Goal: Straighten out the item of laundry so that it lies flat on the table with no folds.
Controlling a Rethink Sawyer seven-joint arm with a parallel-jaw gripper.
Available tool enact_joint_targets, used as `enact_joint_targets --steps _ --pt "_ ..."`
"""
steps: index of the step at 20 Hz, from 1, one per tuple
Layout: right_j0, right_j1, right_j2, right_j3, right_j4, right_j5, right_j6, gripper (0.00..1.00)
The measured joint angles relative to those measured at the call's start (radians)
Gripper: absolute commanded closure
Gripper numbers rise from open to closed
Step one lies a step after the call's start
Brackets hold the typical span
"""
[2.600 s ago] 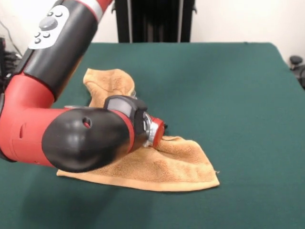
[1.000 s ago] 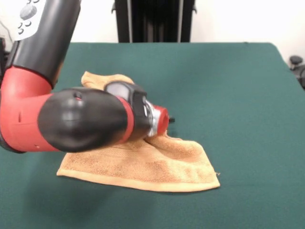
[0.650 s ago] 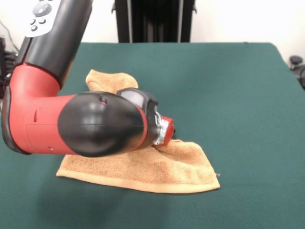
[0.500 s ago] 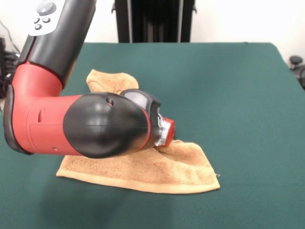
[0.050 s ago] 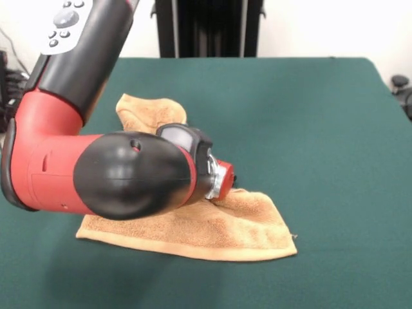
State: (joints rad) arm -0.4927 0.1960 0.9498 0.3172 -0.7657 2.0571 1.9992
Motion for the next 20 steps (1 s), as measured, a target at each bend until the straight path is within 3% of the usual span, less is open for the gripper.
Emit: enact_joint_targets --steps 3,12,15,20 --pt "-0.009 0.01 0.001 -0.003 0.033 0.003 0.0 0.0" --pt "-0.078 0.079 -0.015 0.046 0.298 -0.029 0.0 0.0" --pt "-0.109 0.091 -0.029 0.126 0.395 -0.088 0.0 0.0" --pt "-0.139 0.089 -0.056 0.234 0.478 -0.18 0.0 0.0"
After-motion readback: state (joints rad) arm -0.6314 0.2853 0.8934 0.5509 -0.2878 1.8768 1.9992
